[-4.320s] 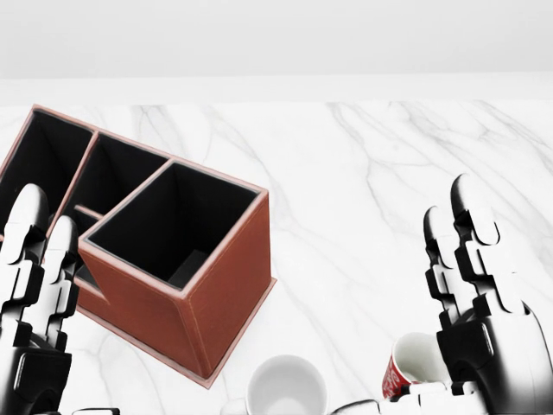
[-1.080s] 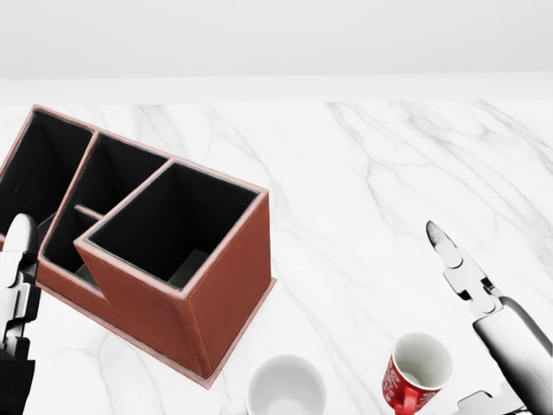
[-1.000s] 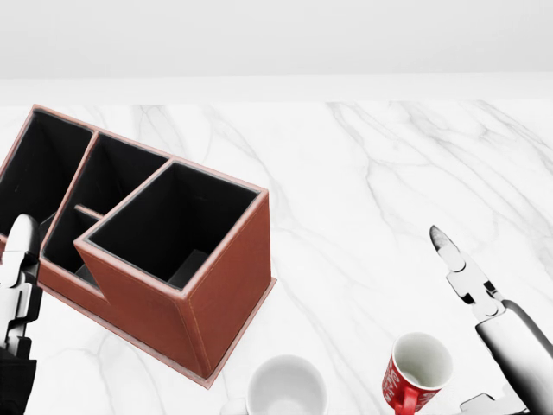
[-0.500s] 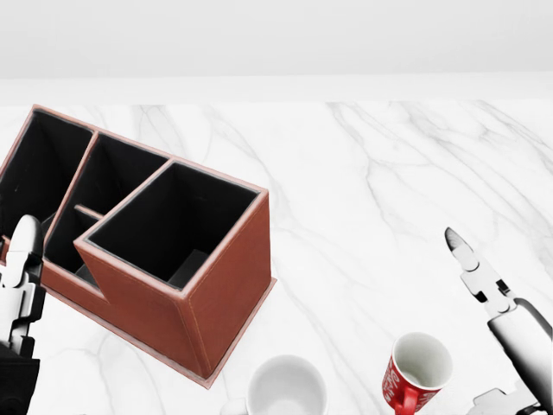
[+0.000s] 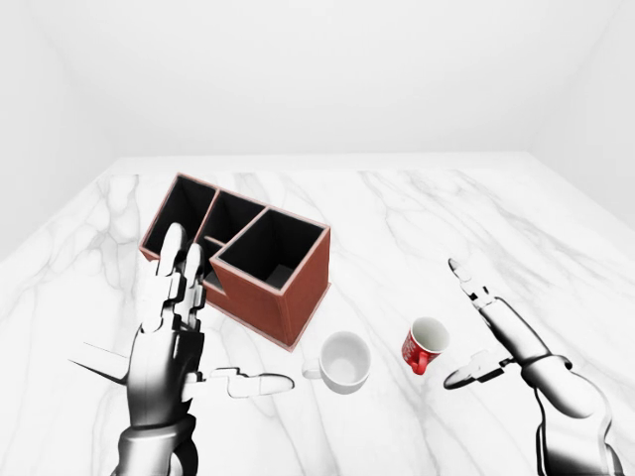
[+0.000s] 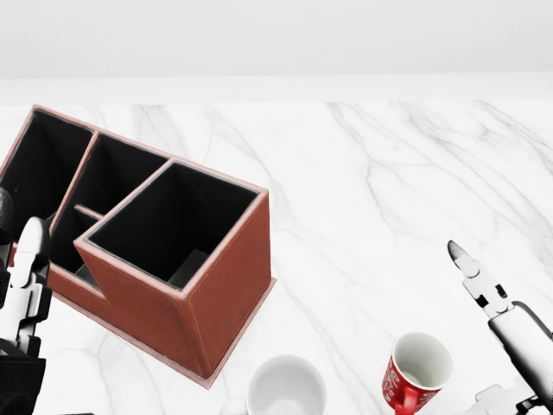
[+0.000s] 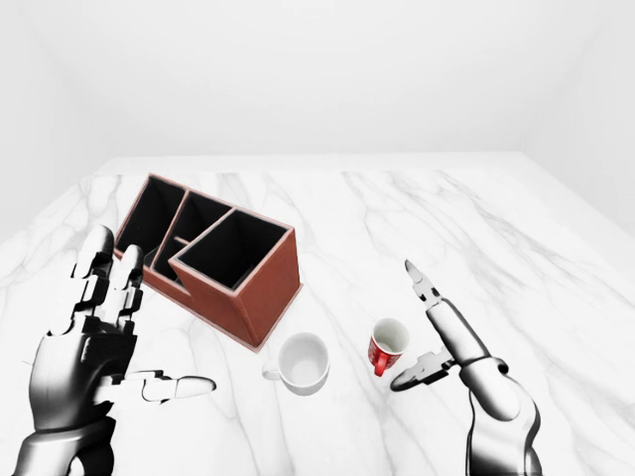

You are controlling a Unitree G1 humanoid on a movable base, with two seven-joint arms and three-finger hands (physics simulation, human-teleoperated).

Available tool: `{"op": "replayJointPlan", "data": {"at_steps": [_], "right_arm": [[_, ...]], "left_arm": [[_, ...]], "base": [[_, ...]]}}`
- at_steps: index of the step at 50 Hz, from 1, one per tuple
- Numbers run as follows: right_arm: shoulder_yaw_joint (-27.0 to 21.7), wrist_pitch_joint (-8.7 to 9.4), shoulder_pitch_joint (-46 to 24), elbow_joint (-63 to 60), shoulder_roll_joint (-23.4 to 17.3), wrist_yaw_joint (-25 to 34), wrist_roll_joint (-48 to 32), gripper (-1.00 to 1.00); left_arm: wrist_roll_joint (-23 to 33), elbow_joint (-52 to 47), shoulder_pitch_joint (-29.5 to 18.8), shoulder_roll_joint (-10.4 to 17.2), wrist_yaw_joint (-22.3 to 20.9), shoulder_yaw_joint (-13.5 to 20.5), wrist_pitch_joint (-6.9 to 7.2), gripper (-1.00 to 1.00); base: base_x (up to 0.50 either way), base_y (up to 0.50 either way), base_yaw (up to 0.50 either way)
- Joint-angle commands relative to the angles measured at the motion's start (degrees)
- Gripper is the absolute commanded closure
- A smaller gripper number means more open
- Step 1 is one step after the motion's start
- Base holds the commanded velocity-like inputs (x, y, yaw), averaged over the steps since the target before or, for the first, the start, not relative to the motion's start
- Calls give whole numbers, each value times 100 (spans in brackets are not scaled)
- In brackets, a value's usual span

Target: Pick up the red mug and place it to the right of the caddy.

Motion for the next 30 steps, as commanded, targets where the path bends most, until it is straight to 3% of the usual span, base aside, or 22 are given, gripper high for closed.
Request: {"op": "replayJointPlan", "data": {"at_steps": [1, 30], "right_arm": [[77, 0, -192, 624, -167, -178, 64, -100], [170, 0, -485, 1355, -466, -475, 193, -100]], "left_arm": [[0, 20, -5, 17, 16, -14, 0, -100], [26, 4, -8, 27, 36, -46, 0, -100]], "base": [[0, 0, 0], [0, 0, 0]]}}
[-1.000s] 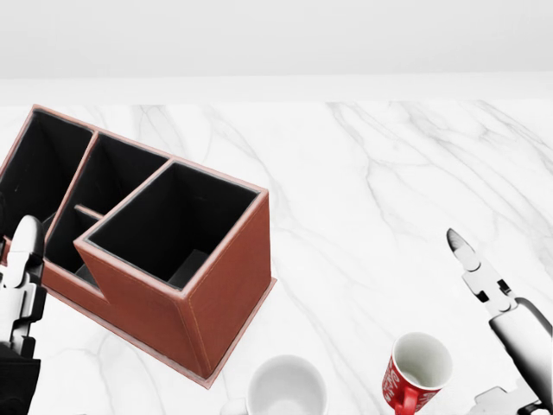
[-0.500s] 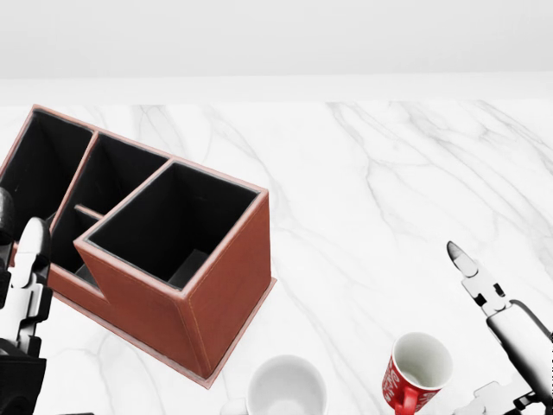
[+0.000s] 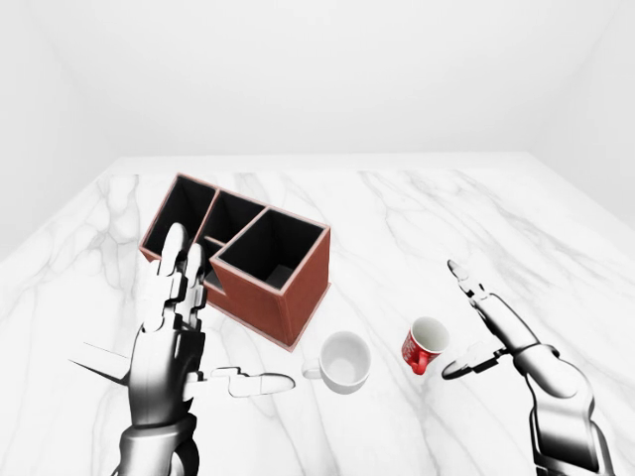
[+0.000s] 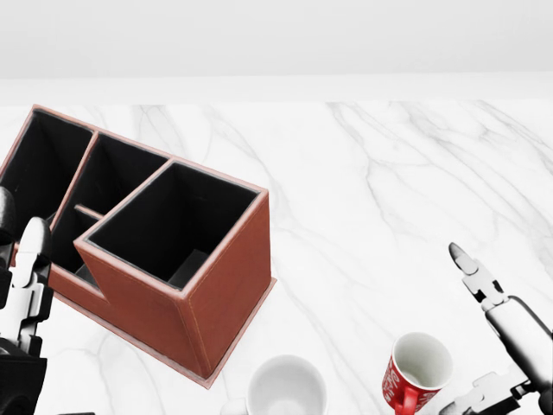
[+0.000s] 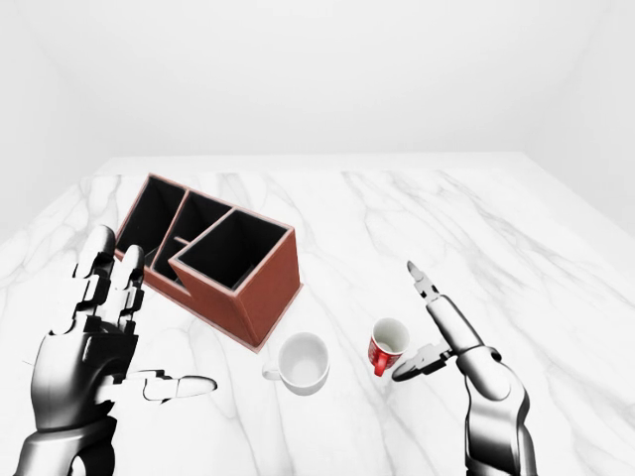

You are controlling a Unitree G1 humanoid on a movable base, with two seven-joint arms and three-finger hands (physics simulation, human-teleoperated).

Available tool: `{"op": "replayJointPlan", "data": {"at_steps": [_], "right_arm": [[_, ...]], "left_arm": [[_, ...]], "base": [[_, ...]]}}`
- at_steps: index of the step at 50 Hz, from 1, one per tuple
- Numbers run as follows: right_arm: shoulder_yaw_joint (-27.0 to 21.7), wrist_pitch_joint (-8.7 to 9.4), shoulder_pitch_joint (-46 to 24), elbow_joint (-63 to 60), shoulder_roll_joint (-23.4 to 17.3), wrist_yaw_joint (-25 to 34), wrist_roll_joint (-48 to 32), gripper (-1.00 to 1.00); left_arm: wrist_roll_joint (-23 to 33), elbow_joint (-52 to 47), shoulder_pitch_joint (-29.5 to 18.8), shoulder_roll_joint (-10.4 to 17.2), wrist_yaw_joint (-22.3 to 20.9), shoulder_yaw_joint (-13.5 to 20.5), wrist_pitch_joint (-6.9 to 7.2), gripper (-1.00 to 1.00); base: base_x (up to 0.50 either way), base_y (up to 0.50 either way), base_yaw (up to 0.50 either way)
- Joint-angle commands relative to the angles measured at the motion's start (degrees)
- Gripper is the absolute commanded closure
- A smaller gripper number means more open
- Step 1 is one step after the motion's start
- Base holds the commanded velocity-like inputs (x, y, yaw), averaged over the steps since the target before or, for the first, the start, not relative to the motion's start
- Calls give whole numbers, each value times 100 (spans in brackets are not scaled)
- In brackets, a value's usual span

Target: Pick up the red mug and place it to the right of the caddy.

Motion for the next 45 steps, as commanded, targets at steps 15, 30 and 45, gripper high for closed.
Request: {"op": "replayJointPlan", "data": {"at_steps": [15, 30, 45], "right_arm": [[178, 0, -147, 660, -127, -292, 61, -100], [369, 0, -431, 1338, -259, -572, 111, -100], [479, 0, -445, 1685, -244, -747, 157, -100]], "left_arm": [[3, 4, -9, 3, 3, 0, 0, -100], [-4, 31, -27, -14, -17, 33, 0, -100], [-4, 31, -13, -27, -36, 45, 0, -100]], "base": [[0, 0, 0], [0, 0, 0], [0, 0, 0]]}}
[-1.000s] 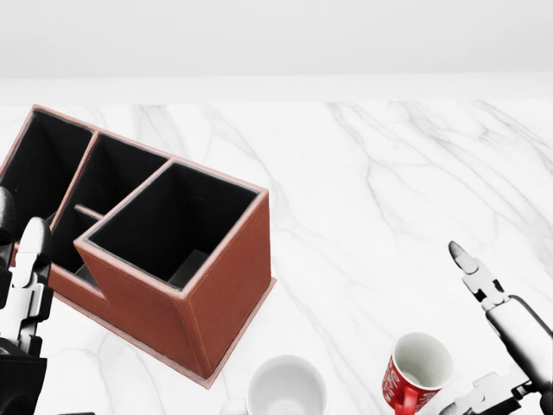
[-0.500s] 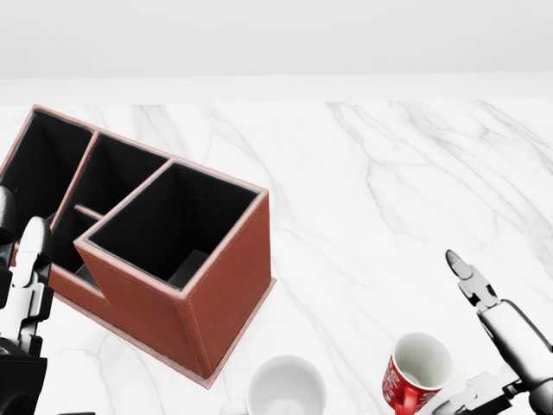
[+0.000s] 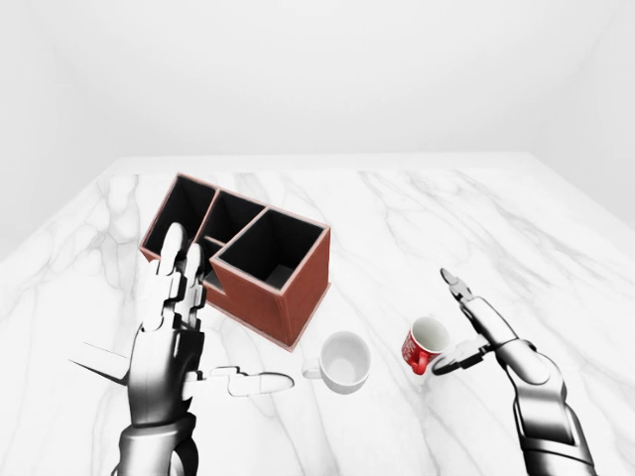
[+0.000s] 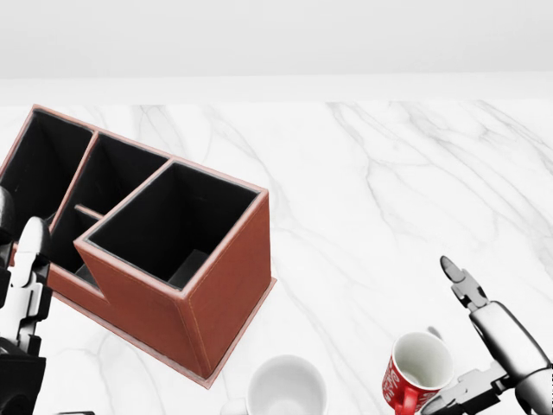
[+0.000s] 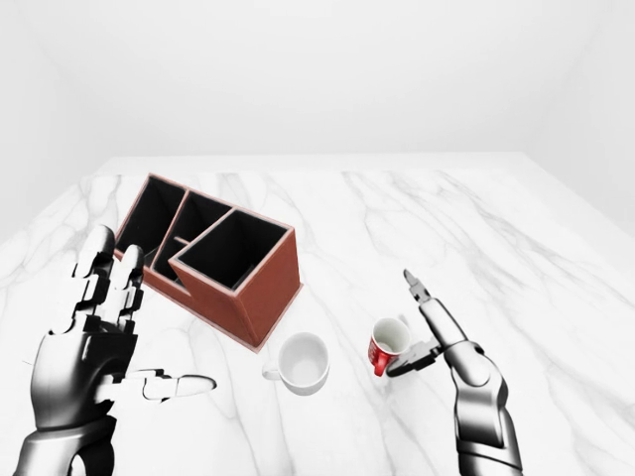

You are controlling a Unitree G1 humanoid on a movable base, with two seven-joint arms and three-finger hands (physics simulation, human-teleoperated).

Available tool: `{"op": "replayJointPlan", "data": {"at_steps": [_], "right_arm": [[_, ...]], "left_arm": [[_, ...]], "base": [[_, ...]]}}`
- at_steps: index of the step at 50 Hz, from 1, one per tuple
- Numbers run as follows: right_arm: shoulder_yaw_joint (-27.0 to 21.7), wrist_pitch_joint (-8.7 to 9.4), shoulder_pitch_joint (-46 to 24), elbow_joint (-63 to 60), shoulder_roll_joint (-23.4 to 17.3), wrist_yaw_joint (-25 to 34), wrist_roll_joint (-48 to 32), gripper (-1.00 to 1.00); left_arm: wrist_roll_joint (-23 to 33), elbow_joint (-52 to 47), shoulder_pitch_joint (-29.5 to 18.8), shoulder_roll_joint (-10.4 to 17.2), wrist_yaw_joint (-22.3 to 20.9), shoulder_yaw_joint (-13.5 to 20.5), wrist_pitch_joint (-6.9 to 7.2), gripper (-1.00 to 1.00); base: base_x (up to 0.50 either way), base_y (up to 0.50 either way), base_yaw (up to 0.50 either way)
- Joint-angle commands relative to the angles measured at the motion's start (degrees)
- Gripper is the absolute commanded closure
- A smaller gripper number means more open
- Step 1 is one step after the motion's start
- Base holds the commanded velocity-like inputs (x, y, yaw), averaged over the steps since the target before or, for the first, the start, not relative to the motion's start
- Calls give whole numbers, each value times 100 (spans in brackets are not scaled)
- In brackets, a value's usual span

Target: Pick up the red mug and place it to the right of the caddy.

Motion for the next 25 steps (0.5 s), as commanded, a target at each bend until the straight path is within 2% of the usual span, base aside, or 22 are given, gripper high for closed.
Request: {"op": "replayJointPlan", "data": {"at_steps": [1, 25], "right_arm": [[113, 0, -60, 402, -10, -185, 50, -100], [179, 0, -75, 865, -107, -313, 45, -100]], "left_arm": [[13, -18, 11, -9, -5, -11, 0, -100], [-3, 22, -30, -12, -6, 29, 0, -100]], "base": [[0, 0, 0], [0, 0, 0]]}}
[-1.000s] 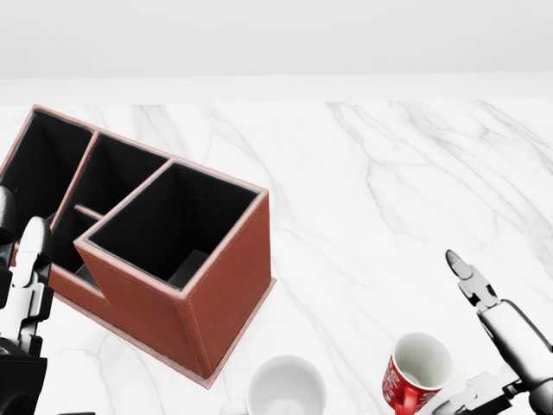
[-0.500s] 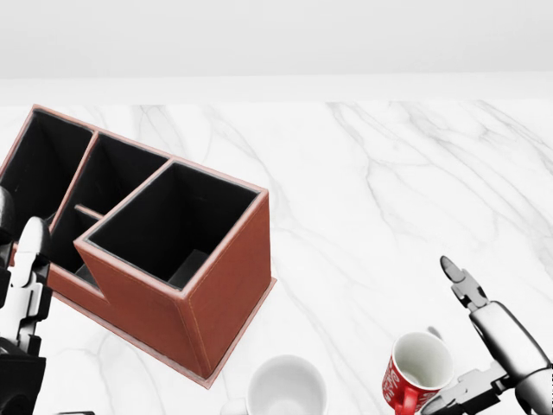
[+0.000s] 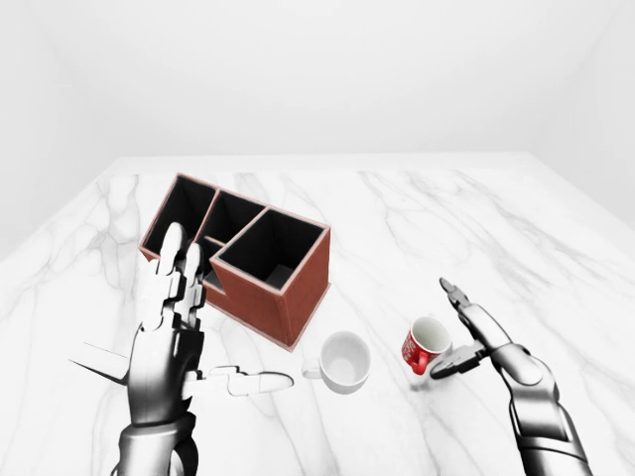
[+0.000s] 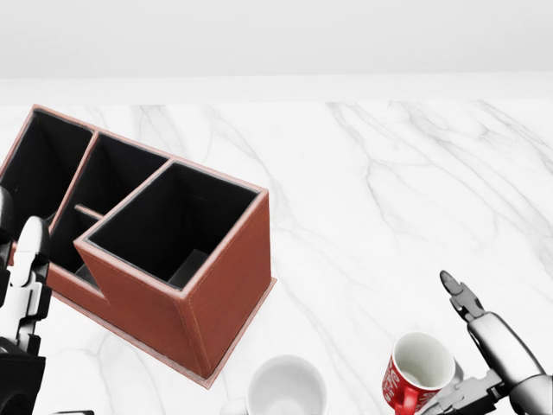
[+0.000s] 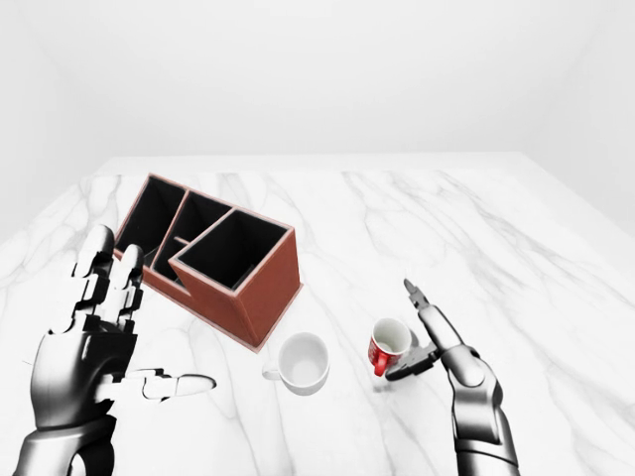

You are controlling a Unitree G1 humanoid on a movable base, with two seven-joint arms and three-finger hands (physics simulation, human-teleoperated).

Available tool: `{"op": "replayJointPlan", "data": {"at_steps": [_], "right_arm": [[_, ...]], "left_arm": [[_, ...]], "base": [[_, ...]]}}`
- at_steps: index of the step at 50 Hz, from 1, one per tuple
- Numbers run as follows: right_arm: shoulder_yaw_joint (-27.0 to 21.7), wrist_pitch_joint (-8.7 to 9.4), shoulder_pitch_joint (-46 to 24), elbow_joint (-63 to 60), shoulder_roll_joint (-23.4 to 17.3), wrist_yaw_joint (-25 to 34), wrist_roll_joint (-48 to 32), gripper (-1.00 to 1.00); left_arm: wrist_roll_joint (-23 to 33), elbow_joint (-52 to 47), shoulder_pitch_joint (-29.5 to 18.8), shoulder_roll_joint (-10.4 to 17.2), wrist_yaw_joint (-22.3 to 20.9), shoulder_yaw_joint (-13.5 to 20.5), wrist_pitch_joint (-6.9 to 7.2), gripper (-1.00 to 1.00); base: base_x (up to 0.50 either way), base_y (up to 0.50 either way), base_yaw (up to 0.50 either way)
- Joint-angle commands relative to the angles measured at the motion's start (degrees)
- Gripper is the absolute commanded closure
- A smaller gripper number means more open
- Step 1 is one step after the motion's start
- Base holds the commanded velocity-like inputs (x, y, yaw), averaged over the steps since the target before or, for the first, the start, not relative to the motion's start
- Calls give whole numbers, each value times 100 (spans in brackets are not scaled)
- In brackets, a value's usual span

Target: Pick up the red mug and place it to the right of the caddy.

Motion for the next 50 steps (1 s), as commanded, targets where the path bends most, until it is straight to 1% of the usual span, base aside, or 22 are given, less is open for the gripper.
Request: {"op": "replayJointPlan", "data": {"at_steps": [1, 28, 44, 50], "right_arm": [[55, 0, -3, 230, -27, -70, -24, -100], [84, 0, -158, 326, -84, -79, -135, -100], [196, 0, -200, 274, -68, -92, -225, -100], [245, 0, -247, 533, -53, -206, -204, -100]], "left_arm": [[0, 15, -16, -6, -1, 13, 0, -100], [22, 61, -30, 8, 30, -26, 0, -100], [10, 25, -18, 3, 18, -9, 0, -100], [1, 53, -22, -3, 9, 12, 0, -100]], "base": [[0, 0, 0], [0, 0, 0], [0, 0, 0], [0, 0, 0]]}}
